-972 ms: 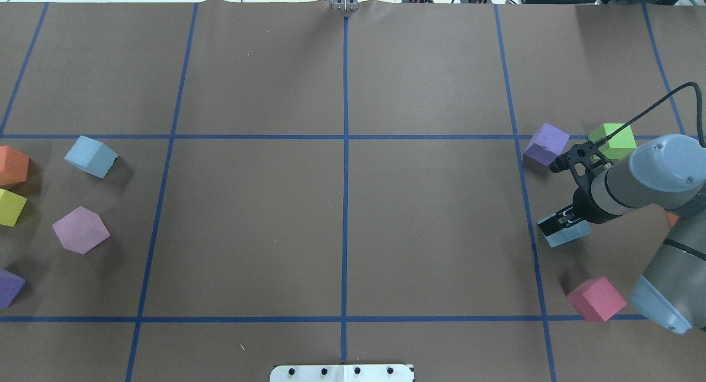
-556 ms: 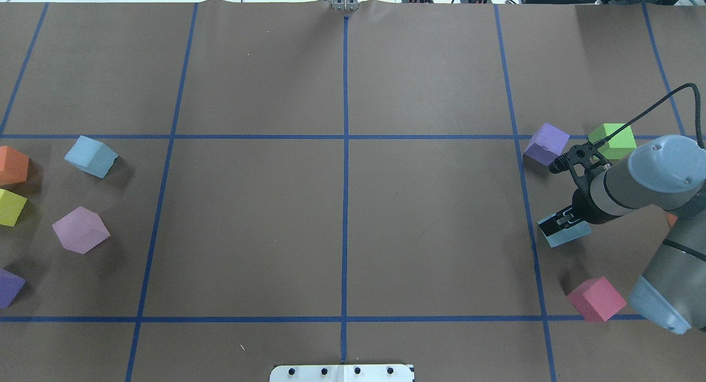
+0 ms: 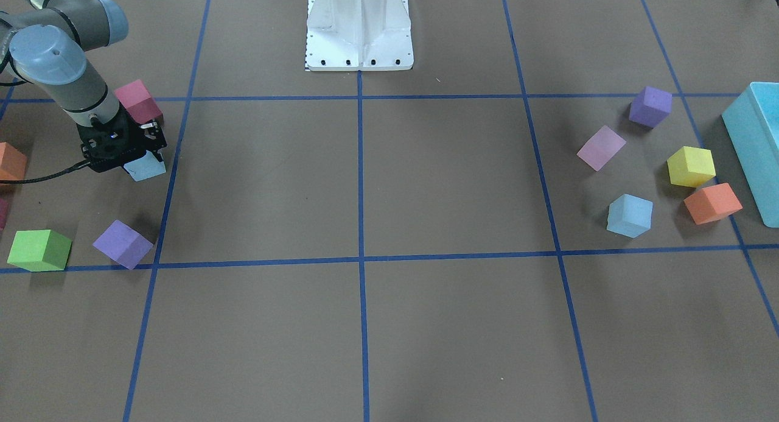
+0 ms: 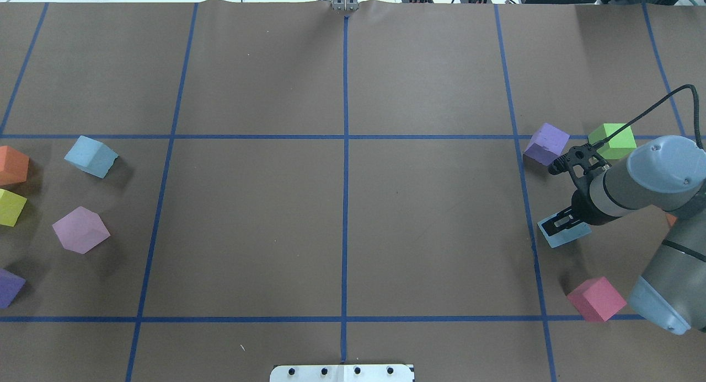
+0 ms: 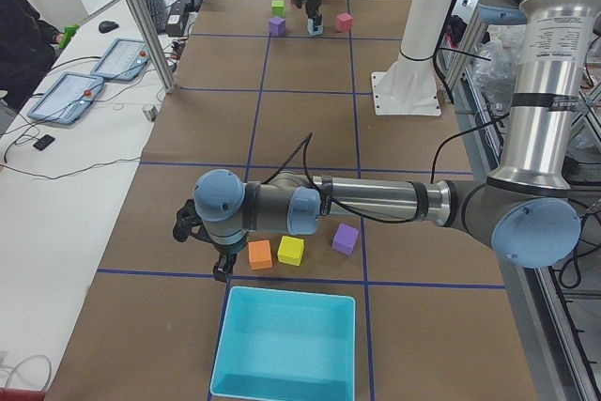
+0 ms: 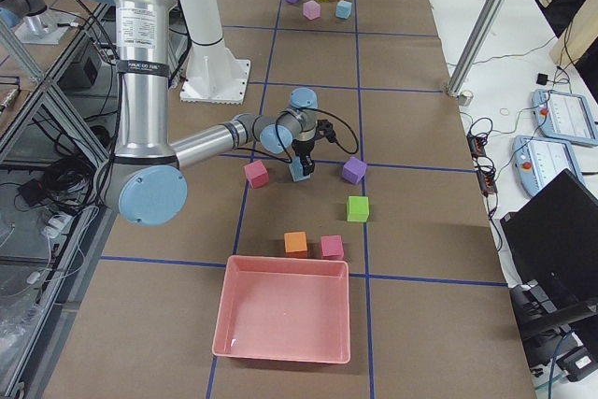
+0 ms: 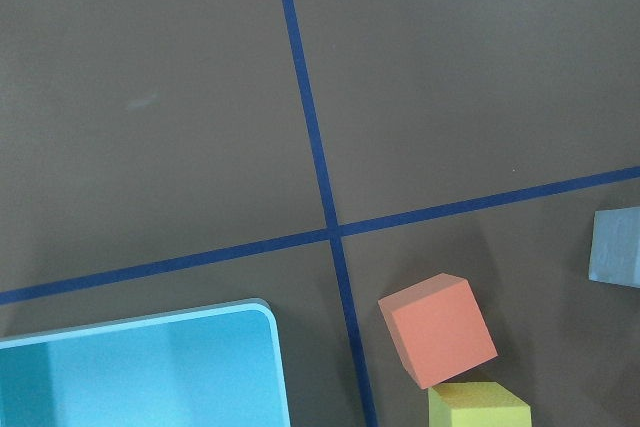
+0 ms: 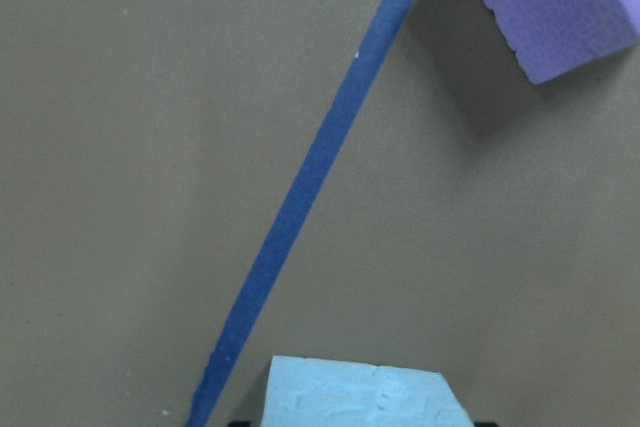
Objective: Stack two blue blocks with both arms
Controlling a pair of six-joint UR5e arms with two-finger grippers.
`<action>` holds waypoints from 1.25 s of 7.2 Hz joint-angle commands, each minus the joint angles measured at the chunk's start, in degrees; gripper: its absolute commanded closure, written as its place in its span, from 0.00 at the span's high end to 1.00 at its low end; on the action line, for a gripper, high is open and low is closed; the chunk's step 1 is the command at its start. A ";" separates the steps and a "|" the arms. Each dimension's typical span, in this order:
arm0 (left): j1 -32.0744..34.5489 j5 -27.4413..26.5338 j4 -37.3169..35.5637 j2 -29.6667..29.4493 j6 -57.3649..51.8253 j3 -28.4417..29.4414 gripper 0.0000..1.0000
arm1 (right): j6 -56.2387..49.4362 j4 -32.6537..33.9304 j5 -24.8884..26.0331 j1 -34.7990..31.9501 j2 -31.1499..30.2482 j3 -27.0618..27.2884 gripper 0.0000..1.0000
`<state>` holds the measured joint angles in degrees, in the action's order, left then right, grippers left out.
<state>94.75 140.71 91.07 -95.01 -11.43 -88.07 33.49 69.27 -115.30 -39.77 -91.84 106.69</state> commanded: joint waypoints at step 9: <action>-0.09 0.00 -0.02 -0.09 0.61 0.09 0.98 | 19.74 27.50 -2.65 2.14 35.02 -4.00 0.58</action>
<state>94.67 140.71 91.02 -95.03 -11.28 -88.01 48.42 95.92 -118.32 -39.05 -62.03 105.63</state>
